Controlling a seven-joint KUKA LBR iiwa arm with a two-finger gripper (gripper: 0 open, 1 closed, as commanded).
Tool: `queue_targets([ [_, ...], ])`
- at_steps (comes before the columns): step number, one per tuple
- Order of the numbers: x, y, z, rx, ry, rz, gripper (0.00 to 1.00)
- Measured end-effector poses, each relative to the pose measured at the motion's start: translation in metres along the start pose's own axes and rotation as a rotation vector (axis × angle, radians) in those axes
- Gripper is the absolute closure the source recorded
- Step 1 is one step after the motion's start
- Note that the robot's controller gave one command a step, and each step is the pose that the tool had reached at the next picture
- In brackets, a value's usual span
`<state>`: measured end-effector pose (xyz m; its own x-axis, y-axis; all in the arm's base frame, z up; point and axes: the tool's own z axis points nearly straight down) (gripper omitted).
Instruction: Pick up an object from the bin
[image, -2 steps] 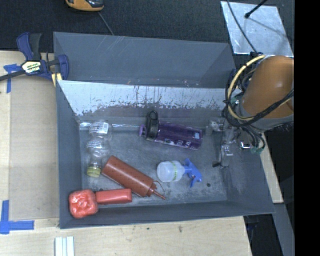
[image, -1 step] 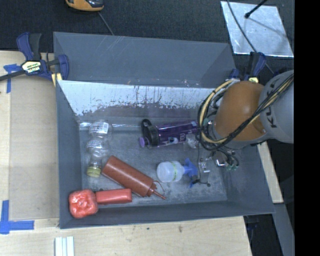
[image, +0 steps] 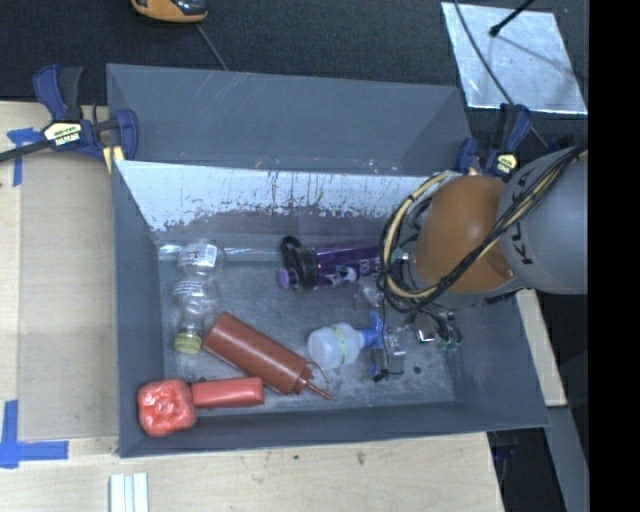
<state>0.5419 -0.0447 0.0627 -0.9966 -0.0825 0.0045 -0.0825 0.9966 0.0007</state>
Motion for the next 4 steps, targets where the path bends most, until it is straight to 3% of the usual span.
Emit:
queue_targets([
  [1, -0.003, 0.015, -0.04, 0.002, -0.012, -0.072, 0.0],
  [2, -0.001, 0.002, -0.004, -0.002, 0.001, -0.006, 0.0],
  [3, -0.002, 0.011, -0.011, 0.004, -0.008, -0.014, 1.0],
  [4, -0.002, 0.011, -0.011, 0.004, -0.008, -0.015, 1.0],
])
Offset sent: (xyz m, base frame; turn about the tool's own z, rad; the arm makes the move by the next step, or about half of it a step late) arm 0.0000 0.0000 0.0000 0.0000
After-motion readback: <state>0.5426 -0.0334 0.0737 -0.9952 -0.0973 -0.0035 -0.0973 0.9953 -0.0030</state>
